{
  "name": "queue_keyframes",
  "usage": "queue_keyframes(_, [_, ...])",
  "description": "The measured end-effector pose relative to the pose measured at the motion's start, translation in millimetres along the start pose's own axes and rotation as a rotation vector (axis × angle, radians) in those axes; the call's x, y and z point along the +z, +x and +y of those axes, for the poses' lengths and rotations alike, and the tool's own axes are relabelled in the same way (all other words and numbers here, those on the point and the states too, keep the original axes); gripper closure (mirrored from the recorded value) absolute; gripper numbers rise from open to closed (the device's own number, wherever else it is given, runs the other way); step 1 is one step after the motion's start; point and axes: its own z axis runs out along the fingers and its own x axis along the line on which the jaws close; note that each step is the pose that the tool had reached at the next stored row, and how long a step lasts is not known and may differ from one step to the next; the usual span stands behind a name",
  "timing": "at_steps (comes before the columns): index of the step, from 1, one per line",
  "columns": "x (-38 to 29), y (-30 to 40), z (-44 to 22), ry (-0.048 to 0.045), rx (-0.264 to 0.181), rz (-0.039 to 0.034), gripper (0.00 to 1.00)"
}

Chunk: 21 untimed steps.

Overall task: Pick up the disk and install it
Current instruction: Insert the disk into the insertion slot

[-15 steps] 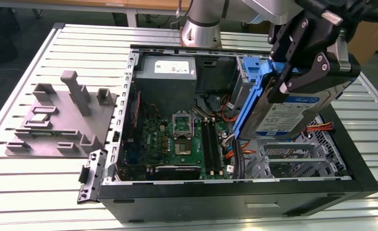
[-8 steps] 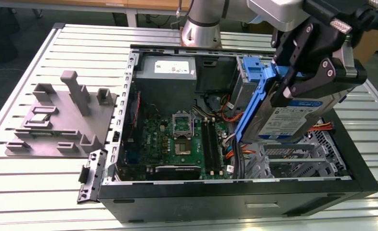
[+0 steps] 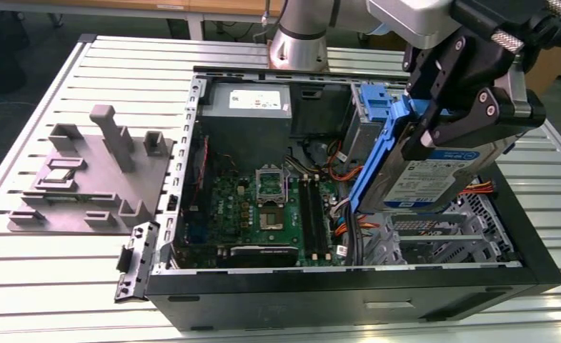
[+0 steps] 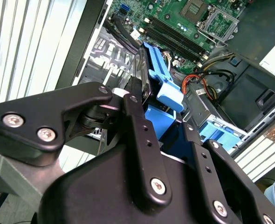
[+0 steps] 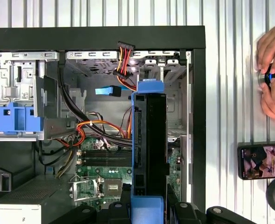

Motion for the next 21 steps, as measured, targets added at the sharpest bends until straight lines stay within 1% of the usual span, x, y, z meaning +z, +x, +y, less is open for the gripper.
queue_keyframes(6, [0.0,-0.1,0.6,0.0,0.0,-0.0004,0.64])
queue_keyframes(14, [0.5,0.2,8.5,0.0,0.0,-0.0006,0.64])
queue_keyframes(21, [1.4,-0.3,9.8,-0.0001,0.0,-0.0021,0.64])
